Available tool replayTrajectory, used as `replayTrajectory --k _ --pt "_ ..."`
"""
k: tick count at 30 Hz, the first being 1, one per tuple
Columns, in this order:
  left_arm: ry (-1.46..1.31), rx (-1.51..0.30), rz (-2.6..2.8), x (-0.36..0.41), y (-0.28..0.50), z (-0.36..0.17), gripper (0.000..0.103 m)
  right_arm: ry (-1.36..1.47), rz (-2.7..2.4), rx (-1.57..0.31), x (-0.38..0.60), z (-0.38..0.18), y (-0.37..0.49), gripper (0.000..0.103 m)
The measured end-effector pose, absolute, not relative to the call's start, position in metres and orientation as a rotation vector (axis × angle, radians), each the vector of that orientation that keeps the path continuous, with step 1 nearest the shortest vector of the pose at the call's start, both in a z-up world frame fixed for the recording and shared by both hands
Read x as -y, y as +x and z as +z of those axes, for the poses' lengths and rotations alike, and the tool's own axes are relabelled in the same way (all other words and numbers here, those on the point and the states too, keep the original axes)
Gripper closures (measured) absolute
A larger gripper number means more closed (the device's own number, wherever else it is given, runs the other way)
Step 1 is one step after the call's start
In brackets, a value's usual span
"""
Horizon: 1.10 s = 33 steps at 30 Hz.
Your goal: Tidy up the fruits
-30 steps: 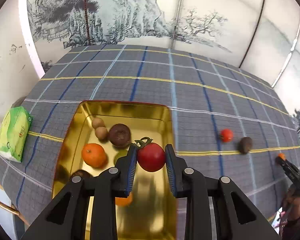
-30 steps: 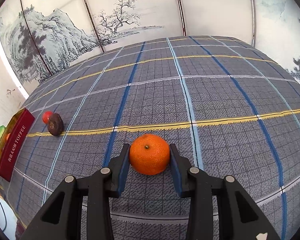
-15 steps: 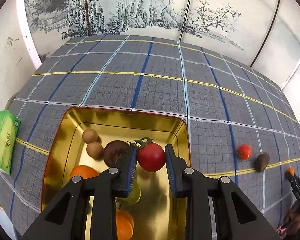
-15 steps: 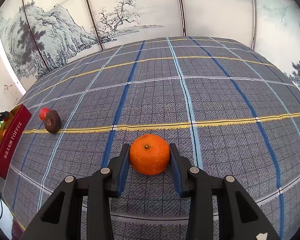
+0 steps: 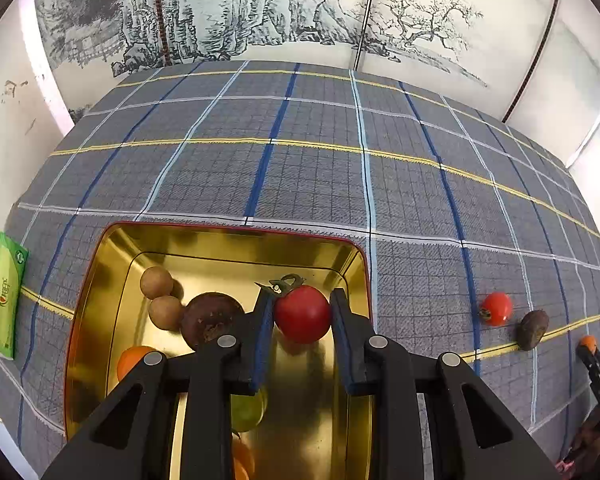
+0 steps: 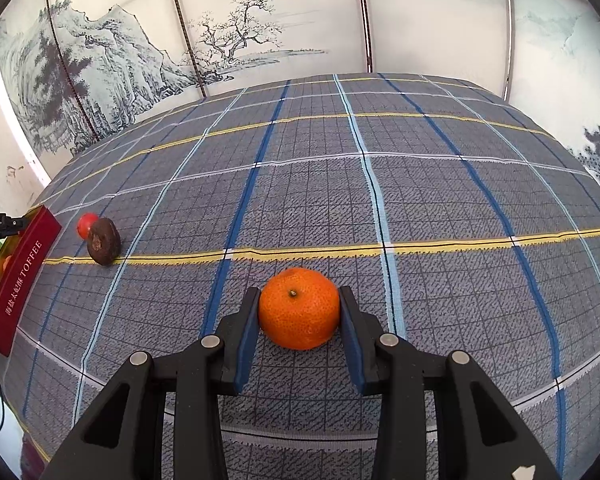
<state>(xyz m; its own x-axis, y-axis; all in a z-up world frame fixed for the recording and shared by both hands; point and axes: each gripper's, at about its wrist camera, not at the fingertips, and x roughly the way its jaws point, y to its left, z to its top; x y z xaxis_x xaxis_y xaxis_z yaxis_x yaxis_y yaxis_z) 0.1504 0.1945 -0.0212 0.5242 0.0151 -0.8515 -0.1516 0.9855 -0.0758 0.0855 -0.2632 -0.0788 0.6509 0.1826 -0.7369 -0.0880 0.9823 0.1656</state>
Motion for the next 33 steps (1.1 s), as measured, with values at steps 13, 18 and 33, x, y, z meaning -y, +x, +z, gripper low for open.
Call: replayTrajectory --k 13,18,33 --pt "-0.109 -1.025 0.114 -0.19 0.155 -0.029 0.074 0.116 0.152 -0.849 0.263 -0.08 0.086 0.068" --pt "-0.084 -1.022 0.125 -0.189 0.154 -0.032 0.074 0.114 0.152 -0.85 0.262 -0.079 0.086 0.068" --pt "-0.057 -0.997 0.174 -0.189 0.133 -0.023 0.07 0.075 0.135 -0.855 0.26 -0.081 0.089 0.068"
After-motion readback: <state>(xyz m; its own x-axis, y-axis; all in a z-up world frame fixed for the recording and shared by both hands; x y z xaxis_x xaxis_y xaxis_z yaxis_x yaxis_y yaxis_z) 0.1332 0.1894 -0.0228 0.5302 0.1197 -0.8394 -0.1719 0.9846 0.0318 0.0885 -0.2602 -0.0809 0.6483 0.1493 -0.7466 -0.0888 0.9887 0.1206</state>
